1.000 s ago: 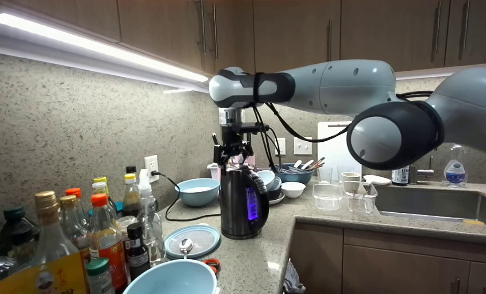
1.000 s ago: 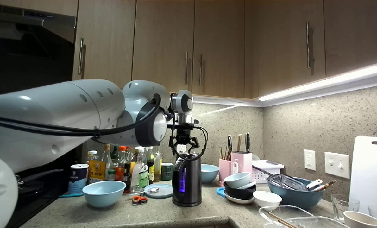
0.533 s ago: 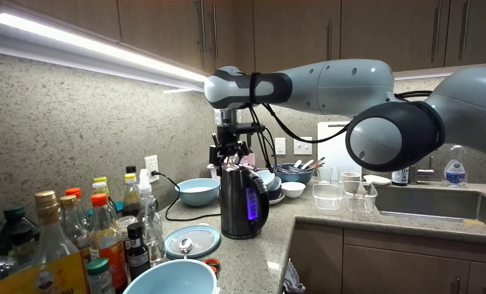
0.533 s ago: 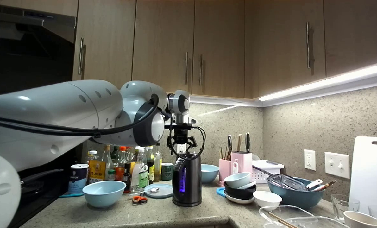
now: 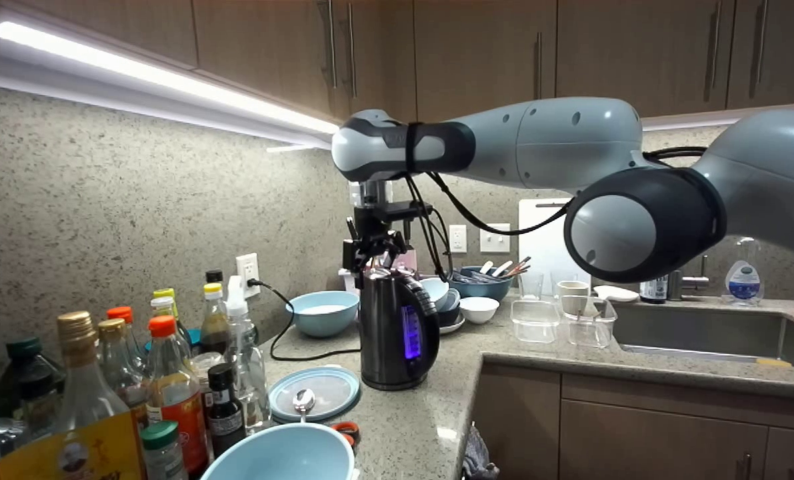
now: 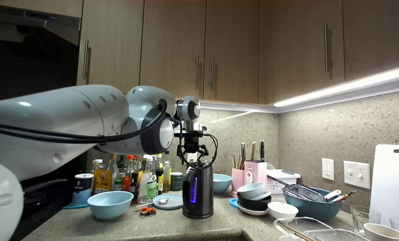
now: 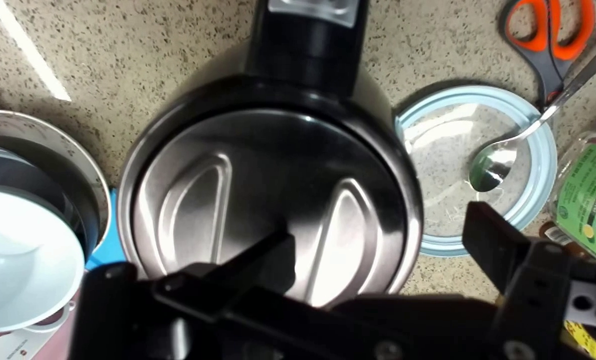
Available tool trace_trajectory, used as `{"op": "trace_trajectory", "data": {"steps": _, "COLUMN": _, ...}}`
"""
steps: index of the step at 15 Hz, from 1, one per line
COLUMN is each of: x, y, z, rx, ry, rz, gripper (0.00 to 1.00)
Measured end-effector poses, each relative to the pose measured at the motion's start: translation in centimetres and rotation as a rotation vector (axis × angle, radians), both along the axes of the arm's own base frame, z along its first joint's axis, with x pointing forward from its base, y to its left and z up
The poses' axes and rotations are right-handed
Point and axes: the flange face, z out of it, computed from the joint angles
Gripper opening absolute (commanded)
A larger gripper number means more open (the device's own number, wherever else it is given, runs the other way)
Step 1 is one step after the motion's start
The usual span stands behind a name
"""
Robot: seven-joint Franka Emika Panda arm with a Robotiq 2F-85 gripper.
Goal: Close the kettle
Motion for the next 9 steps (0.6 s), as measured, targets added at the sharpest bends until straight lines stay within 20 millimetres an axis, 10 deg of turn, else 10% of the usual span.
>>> {"op": "trace_trajectory", "data": {"steps": 9, "x": 1.4, "y": 0.3, "z": 0.0, "rx": -0.005, "ry": -0.113, "rz": 0.057, "gripper": 1.0}}
